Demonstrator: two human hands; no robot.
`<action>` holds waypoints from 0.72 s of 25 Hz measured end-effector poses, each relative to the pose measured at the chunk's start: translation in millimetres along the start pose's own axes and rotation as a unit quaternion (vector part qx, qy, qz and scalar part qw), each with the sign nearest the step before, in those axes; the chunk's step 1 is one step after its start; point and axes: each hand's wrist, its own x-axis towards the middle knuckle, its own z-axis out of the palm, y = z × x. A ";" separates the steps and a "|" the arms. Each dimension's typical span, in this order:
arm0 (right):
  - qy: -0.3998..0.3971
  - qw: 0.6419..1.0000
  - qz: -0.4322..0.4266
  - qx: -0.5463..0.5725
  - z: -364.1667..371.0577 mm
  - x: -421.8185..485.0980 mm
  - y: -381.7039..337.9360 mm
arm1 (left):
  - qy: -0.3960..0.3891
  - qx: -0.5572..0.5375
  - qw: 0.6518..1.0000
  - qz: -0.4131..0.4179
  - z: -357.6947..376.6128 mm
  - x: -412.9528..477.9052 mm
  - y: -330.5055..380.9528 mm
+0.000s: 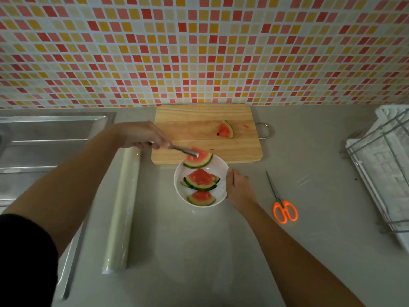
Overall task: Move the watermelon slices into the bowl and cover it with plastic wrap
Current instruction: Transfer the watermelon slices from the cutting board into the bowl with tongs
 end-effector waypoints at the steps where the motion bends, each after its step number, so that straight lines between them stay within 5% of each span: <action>1: 0.000 1.000 0.001 0.000 0.0 -0.6 -0.5 | -0.013 0.050 0.999 0.010 7.6 -3.7 -0.5; 11: -0.011 1.000 0.009 -0.007 -1.4 -3.2 -2.9 | 0.079 0.302 0.944 0.108 41.4 -45.4 31.7; 13: -0.011 1.000 0.004 -0.015 -2.2 -3.4 -2.8 | 0.126 0.251 0.953 0.116 27.3 -49.1 36.4; 18: -0.012 0.999 -0.006 -0.037 -0.5 -1.9 0.9 | 0.197 -0.101 0.974 0.050 34.8 16.0 29.5</action>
